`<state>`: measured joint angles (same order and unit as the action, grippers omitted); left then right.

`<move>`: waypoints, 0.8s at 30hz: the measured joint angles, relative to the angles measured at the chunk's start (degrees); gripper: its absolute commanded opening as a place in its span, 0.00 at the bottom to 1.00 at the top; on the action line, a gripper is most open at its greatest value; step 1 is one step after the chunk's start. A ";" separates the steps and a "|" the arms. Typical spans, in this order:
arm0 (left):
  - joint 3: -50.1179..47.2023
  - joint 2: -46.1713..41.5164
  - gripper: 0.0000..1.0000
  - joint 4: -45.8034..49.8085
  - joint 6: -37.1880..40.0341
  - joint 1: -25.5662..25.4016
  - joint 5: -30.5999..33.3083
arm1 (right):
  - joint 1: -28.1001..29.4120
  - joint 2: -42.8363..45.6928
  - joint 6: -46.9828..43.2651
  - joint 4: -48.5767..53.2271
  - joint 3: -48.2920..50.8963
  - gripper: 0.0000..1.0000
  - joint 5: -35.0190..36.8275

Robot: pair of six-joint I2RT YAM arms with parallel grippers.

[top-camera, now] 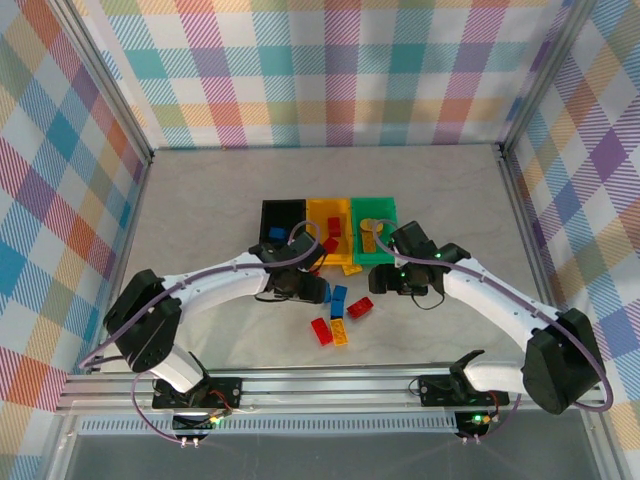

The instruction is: Sort the legos into containers by color

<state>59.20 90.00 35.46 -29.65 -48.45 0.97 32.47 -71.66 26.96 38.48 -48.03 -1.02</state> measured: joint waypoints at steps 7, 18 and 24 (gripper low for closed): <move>4.26 4.74 0.67 -1.53 -1.25 -0.72 -0.42 | 0.00 0.31 -0.37 -0.02 0.00 0.75 -0.20; 9.38 13.66 0.57 -3.34 -2.73 -1.38 -0.52 | 0.00 1.49 -0.46 0.17 0.00 0.75 -0.17; 9.94 14.86 0.38 -3.30 -3.34 -1.38 -0.31 | 0.00 2.10 -0.46 0.22 0.15 0.75 -0.13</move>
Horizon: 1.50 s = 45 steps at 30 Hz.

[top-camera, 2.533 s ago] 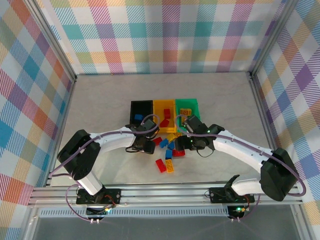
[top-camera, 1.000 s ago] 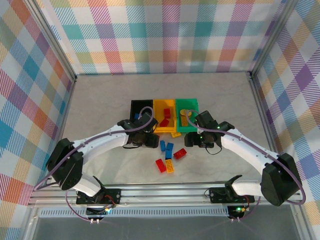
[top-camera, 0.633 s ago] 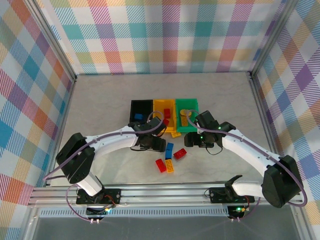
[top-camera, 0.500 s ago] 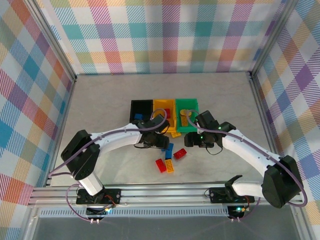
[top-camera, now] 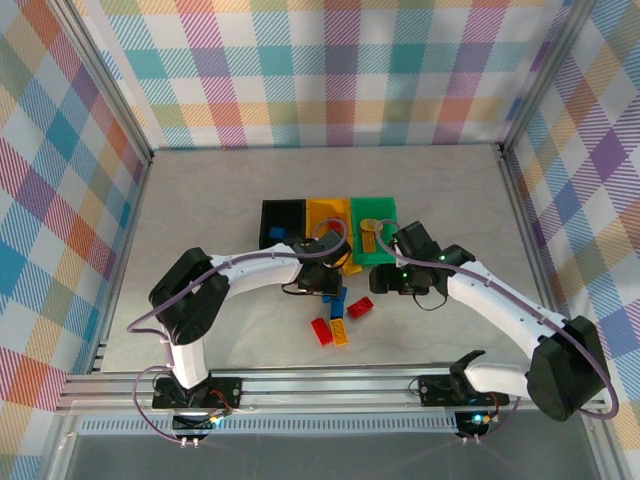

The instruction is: Sort the legos into containers by color

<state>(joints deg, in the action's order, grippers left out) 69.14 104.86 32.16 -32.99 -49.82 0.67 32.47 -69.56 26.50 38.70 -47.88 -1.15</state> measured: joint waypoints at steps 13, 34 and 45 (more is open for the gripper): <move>0.90 -0.02 0.20 0.72 0.85 -0.02 0.83 | 0.00 0.76 0.00 0.02 0.11 0.75 0.00; 10.14 -9.18 0.20 10.75 10.14 16.81 6.21 | 0.00 0.72 -0.39 -0.02 0.11 0.75 0.02; 18.67 1.25 0.42 7.98 14.80 22.86 3.89 | 1.88 -0.07 -0.13 -0.09 0.59 0.77 0.02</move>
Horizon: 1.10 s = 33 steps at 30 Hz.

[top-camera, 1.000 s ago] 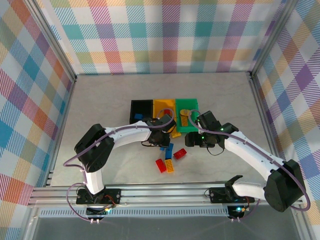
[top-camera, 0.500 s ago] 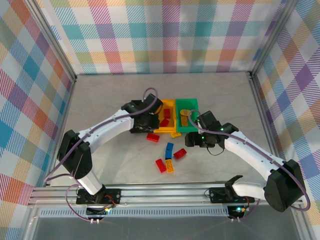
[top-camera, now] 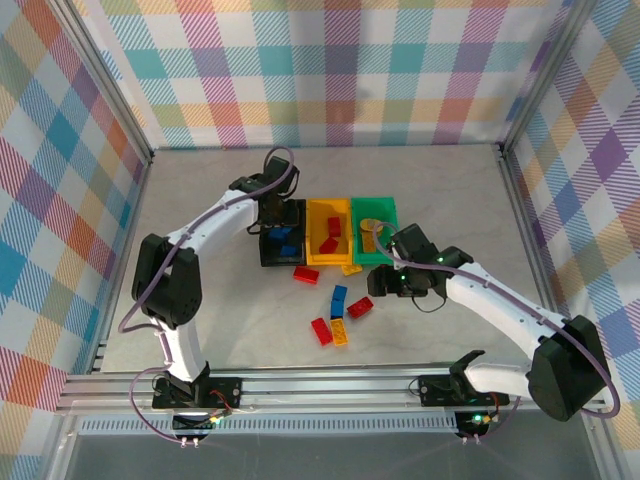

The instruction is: Sort the legos into containers by color

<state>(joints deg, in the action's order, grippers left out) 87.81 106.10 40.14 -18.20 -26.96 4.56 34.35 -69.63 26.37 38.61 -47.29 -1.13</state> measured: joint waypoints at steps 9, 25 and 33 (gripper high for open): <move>-1.16 -0.70 0.56 -0.15 0.17 0.17 -0.09 | 5.97 -4.50 2.78 -1.53 1.60 0.80 0.42; -15.63 -16.50 0.57 -0.15 -2.14 0.17 -0.63 | 12.17 -15.85 -0.13 -2.51 -3.43 1.00 4.94; -16.37 -16.85 0.57 -0.17 -2.38 0.17 -0.63 | 12.17 -19.19 -7.37 -0.13 -7.19 0.99 4.33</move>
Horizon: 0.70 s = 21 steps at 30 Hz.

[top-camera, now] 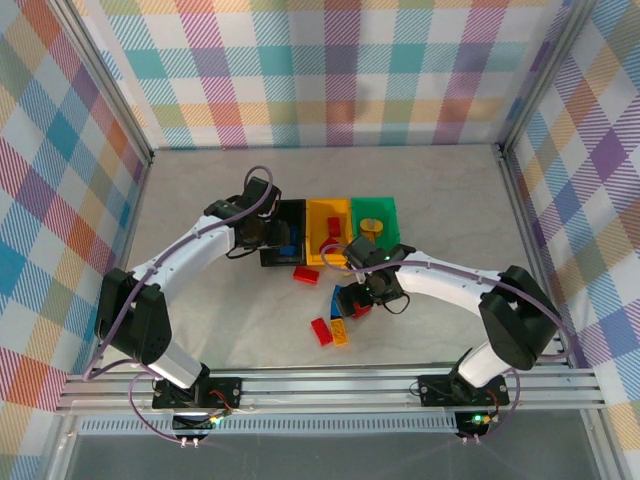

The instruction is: Sort the legos into containers by color

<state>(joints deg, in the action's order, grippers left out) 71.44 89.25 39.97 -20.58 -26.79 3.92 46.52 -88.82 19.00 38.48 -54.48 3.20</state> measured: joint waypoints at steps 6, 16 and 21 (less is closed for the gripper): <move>0.00 -0.52 0.57 0.00 -0.02 0.00 0.00 | 0.00 -1.22 -3.50 1.88 -0.85 0.98 -0.70; 0.00 -0.52 0.57 0.00 0.00 0.00 0.00 | 0.00 -3.85 -6.58 2.78 -2.23 0.98 -2.19; 0.00 -0.63 0.57 0.02 0.00 0.00 0.00 | 0.02 -5.79 -7.19 2.82 -2.86 0.98 -2.23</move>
<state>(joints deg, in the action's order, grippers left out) 71.44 88.62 39.99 -20.58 -26.79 3.92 46.54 -94.61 11.81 41.30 -57.34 0.97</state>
